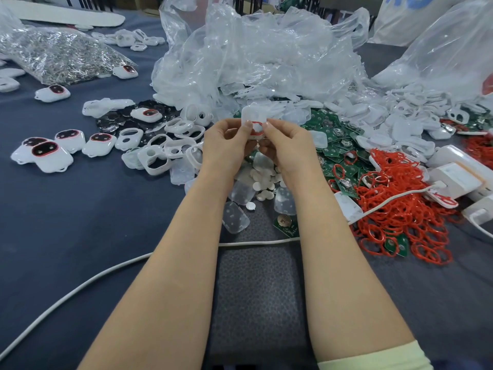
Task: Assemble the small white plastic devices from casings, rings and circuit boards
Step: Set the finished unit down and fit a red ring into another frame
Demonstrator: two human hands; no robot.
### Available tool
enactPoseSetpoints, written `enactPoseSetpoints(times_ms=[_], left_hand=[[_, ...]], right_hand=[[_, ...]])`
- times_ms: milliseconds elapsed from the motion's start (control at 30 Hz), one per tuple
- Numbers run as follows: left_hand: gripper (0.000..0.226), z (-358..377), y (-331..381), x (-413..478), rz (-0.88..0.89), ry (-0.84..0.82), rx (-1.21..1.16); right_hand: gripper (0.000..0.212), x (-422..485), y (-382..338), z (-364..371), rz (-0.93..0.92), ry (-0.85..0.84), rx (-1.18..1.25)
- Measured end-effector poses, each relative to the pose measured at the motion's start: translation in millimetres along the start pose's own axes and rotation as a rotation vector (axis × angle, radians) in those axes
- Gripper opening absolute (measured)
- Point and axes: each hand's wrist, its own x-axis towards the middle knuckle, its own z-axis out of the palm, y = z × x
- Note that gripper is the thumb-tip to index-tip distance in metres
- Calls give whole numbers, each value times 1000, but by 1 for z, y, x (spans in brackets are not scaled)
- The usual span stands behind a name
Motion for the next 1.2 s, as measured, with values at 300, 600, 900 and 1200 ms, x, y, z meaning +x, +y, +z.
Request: enactPoseSetpoints(times_ms=[300, 600, 900, 1200], left_hand=[[11, 0, -1, -1, 11, -19, 72], [13, 0, -3, 3, 56, 69, 275], [11, 3, -1, -1, 59, 3, 143], [8, 0, 15, -4, 16, 113, -100]], right_hand=[[23, -2, -1, 2, -172, 52, -403], [21, -5, 0, 4, -155, 14, -350], [20, -5, -4, 2, -143, 63, -235], [19, -10, -6, 5, -140, 98, -237]])
